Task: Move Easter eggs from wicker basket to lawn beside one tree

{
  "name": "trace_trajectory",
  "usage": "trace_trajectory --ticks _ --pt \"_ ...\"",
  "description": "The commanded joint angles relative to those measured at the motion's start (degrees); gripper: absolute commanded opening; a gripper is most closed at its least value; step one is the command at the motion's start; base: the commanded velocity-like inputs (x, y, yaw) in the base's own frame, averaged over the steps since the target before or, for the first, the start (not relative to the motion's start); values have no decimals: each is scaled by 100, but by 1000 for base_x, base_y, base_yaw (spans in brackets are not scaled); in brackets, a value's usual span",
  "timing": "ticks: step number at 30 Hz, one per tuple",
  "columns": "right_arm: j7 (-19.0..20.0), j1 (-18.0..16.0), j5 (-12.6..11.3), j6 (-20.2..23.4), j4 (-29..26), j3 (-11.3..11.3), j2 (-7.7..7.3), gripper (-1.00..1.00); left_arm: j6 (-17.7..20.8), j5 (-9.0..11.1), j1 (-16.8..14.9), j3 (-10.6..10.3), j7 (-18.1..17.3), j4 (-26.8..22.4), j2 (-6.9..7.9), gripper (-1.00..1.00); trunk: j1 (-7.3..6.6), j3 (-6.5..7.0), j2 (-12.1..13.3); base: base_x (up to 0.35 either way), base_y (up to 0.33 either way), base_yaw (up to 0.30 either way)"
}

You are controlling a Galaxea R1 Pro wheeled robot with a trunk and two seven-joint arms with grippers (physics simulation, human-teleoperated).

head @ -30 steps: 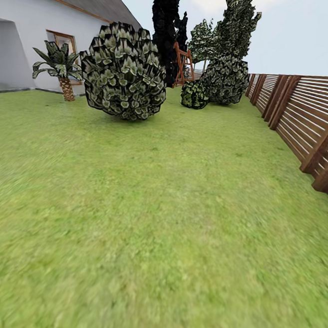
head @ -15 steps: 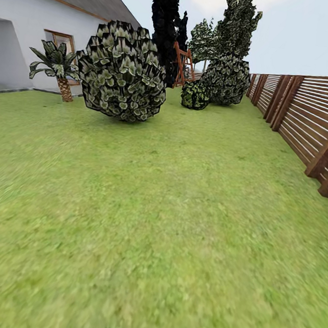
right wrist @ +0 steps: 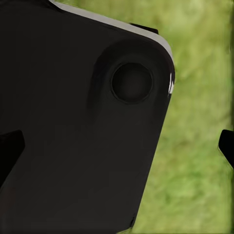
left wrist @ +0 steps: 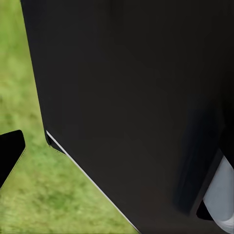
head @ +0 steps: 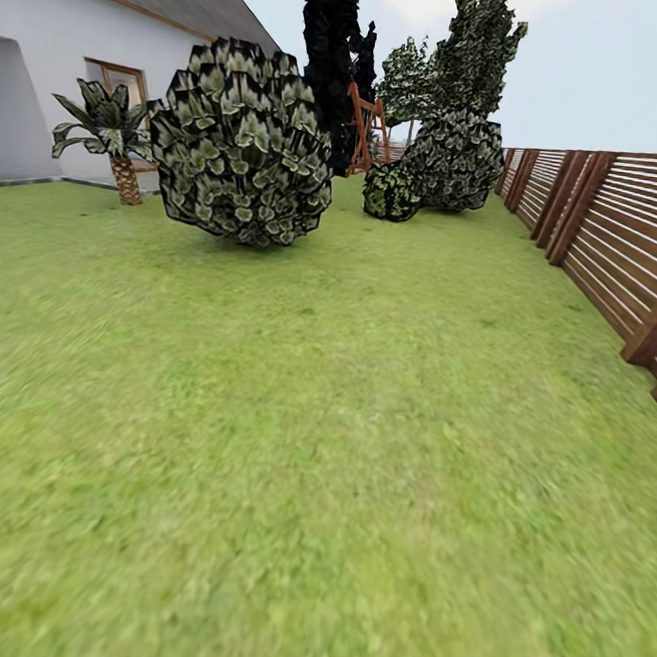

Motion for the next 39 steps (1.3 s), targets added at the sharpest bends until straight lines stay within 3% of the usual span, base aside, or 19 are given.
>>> trace_trajectory --ticks 1,39 --pt "-3 -3 15 -15 4 27 -2 100 -12 6 0 2 2 -2 -1 100 3 -4 -2 341 0 0" --pt "-3 -3 16 -15 4 27 -2 100 -12 6 0 2 2 -1 -1 100 3 -4 -2 341 0 0"
